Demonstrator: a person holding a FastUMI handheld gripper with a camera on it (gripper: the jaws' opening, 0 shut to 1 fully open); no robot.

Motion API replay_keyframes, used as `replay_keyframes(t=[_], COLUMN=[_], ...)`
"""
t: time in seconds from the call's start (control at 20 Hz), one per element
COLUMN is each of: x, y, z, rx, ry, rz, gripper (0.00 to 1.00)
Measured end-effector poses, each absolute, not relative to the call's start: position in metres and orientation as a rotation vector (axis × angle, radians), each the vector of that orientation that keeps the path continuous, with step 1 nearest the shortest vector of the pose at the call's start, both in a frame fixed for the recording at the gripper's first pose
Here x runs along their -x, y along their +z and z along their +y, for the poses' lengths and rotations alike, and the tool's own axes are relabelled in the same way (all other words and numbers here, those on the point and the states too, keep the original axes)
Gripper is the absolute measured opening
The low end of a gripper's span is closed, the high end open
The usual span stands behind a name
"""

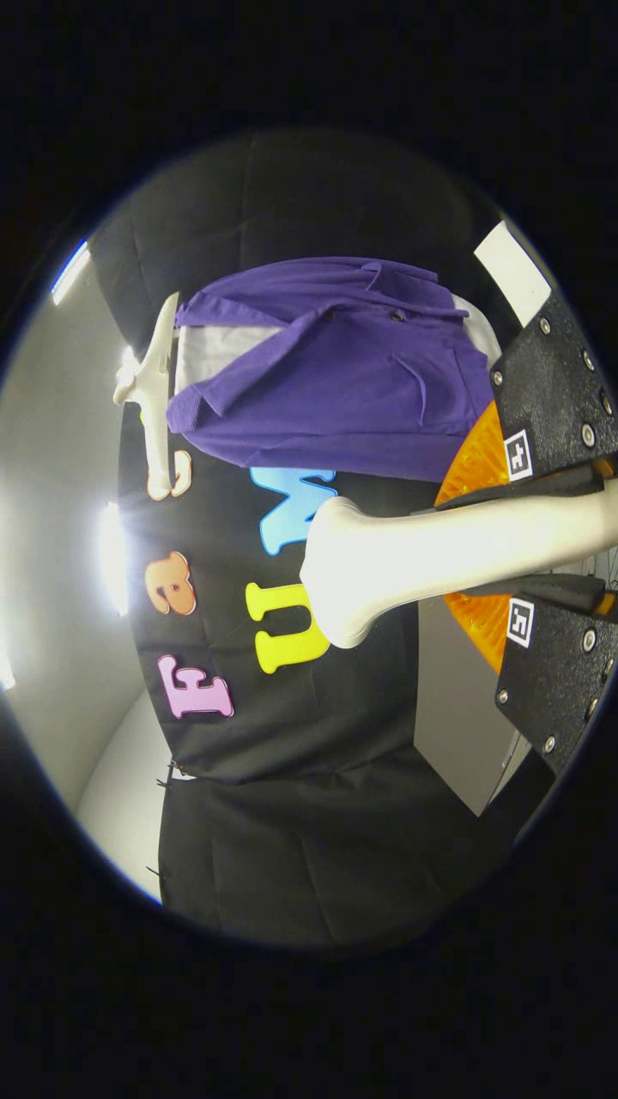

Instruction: Iron the clothes twice with a garment steamer, once on the left side and once on the right side.

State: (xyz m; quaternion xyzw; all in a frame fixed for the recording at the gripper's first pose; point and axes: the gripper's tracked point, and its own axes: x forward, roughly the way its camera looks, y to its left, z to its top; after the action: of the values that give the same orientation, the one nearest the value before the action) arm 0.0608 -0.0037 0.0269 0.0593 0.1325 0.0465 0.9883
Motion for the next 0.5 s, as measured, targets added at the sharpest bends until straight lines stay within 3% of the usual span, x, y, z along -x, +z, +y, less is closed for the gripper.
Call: replay_keyframes(t=[0.5], x=[-0.039], y=[0.082], z=[-0.097], rx=[-0.146], ry=[0.067], rz=[0.137], gripper=[0.35])
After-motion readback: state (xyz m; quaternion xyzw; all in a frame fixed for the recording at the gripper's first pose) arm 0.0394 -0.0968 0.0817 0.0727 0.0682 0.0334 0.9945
